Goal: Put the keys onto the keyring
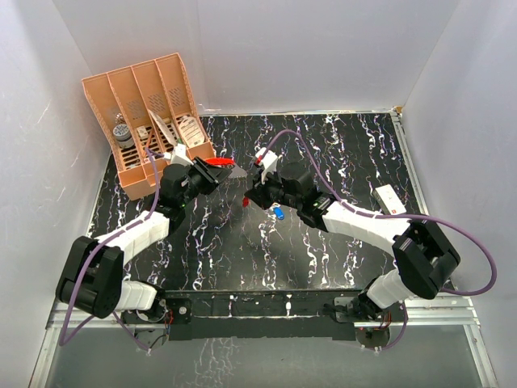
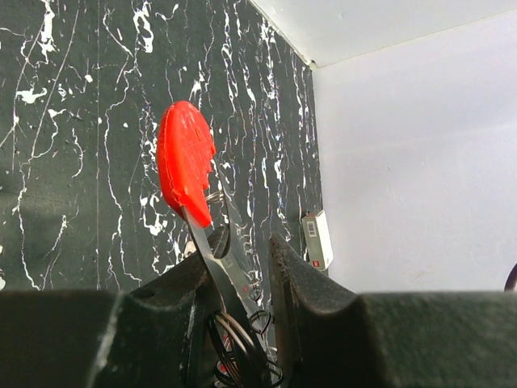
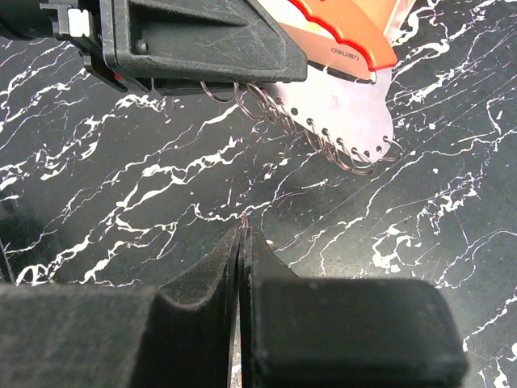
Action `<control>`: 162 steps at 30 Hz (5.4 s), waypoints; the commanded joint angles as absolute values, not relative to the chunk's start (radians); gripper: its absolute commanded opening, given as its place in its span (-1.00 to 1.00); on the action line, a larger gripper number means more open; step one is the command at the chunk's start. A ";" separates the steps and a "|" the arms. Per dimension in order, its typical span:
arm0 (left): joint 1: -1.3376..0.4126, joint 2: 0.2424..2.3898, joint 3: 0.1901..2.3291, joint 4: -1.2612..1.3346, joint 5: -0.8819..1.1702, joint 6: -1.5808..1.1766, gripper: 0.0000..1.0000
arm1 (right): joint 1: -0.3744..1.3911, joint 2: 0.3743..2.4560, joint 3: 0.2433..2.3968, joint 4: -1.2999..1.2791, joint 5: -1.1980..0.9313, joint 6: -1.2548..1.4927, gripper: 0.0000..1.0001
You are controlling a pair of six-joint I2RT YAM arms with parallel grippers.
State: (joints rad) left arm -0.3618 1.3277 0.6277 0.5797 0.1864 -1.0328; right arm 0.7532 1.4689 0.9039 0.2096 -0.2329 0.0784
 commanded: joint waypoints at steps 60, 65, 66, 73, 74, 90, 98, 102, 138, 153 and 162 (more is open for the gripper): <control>-0.354 1.613 0.480 1.786 0.615 -0.759 -1.00 | 0.623 1.239 0.707 0.251 -0.363 0.264 -1.00; -0.354 1.612 0.485 1.786 0.577 -0.782 -1.00 | 0.631 1.274 0.730 0.267 -0.387 0.277 -1.00; -0.354 1.612 0.486 1.786 0.568 -0.788 -1.00 | 0.637 1.285 0.739 0.268 -0.388 0.279 -1.00; -0.354 1.616 0.482 1.777 0.499 -0.835 -1.00 | 0.671 1.330 0.767 0.302 -0.391 0.306 -1.00; -0.354 1.615 0.480 1.771 0.488 -0.838 -1.00 | 0.676 1.335 0.770 0.308 -0.386 0.309 -1.00; -0.357 1.504 0.440 1.632 0.401 -0.823 -1.00 | 0.722 1.457 0.874 0.358 -0.328 0.350 -1.00; -0.357 1.467 0.428 1.592 0.387 -0.809 -1.00 | 0.726 1.481 0.917 0.366 -0.321 0.358 -1.00; -0.358 1.470 0.429 1.591 0.386 -0.811 -1.00 | 0.729 1.484 0.929 0.364 -0.320 0.357 -1.00; -0.358 1.451 0.422 1.576 0.379 -0.813 -1.00 | 0.739 1.496 0.990 0.358 -0.276 0.351 -1.00; -0.358 1.452 0.421 1.568 0.376 -0.811 -1.00 | 0.739 1.483 1.003 0.350 -0.250 0.338 -1.00; -0.358 1.454 0.421 1.568 0.376 -0.811 -1.00 | 0.738 1.487 1.018 0.349 -0.250 0.335 -1.00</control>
State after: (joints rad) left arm -0.3607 1.4933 0.4232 1.4654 0.3809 -0.8299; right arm 0.7330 1.5120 0.9615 0.2970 -0.2600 0.3447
